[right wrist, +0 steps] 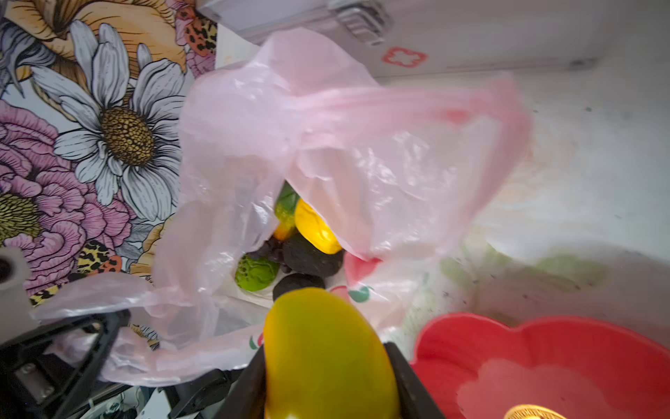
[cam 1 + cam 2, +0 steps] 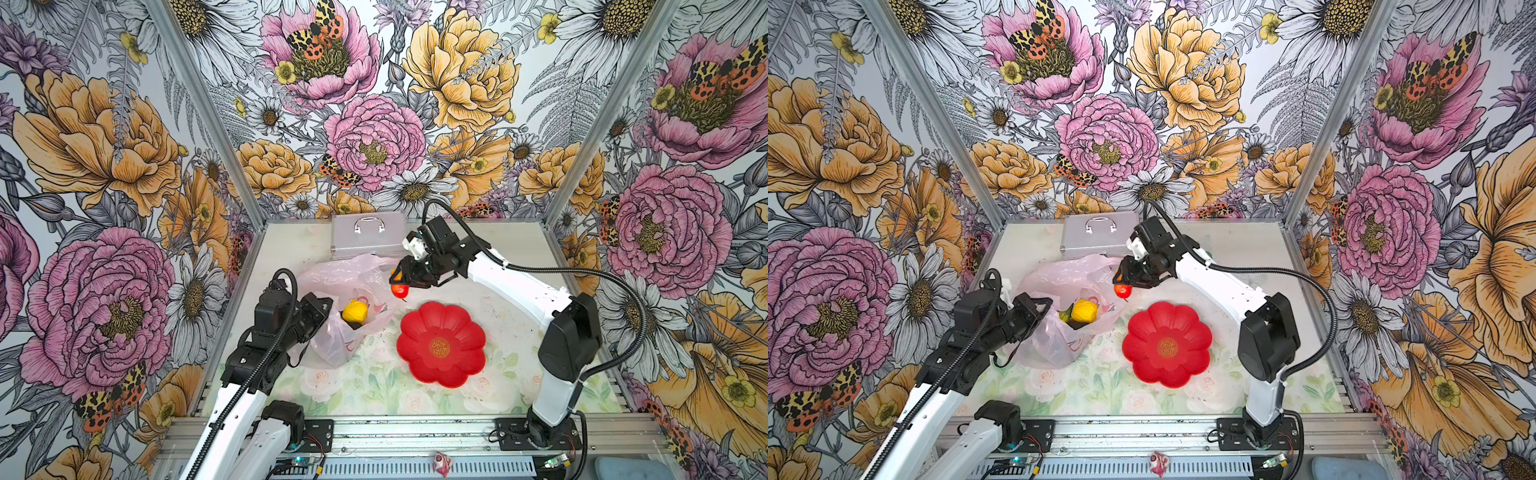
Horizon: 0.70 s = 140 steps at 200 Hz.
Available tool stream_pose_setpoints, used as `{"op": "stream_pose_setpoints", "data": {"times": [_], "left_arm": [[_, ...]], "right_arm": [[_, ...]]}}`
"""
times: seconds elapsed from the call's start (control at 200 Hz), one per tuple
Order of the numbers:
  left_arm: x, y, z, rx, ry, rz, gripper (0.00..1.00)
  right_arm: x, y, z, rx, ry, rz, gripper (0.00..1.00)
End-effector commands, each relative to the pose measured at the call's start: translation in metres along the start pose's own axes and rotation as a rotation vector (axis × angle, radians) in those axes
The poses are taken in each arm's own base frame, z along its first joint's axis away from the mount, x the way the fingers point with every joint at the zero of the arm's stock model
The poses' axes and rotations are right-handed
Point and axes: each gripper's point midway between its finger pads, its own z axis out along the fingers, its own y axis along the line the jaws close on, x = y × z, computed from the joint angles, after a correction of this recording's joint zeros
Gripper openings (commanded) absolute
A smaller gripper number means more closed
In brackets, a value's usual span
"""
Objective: Place the fruits into the plastic bag
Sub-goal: Place the fruit in the plastic bag.
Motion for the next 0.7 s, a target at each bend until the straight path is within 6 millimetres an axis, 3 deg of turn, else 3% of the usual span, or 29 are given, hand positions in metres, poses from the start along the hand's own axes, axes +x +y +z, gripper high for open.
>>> {"op": "stream_pose_setpoints", "data": {"times": [0.0,0.145,0.16,0.355,0.46,0.6,0.695], "left_arm": [[0.003,0.007,-0.001,-0.017,0.001,-0.002,0.00],[0.000,0.005,-0.002,-0.015,-0.011,0.002,0.00],[0.000,0.005,-0.002,-0.015,-0.012,0.003,0.00],[-0.001,0.005,-0.001,-0.022,-0.015,0.009,0.00],[-0.001,0.006,0.000,-0.026,-0.014,0.009,0.00],[-0.002,0.006,0.001,-0.030,-0.015,0.013,0.00],[-0.003,0.008,0.002,-0.038,-0.017,0.010,0.00]], "right_arm": [[0.013,0.029,0.042,-0.083,0.113,0.001,0.40],[0.030,0.048,0.079,-0.122,0.202,0.010,0.40],[0.043,0.057,0.087,-0.129,0.231,-0.005,0.40],[0.071,0.072,0.110,-0.163,0.327,-0.002,0.41],[0.069,0.082,0.117,-0.206,0.350,0.000,0.44],[0.057,0.111,0.118,-0.289,0.348,-0.032,0.60],[0.047,0.123,0.114,-0.325,0.329,-0.055,0.65]]}}
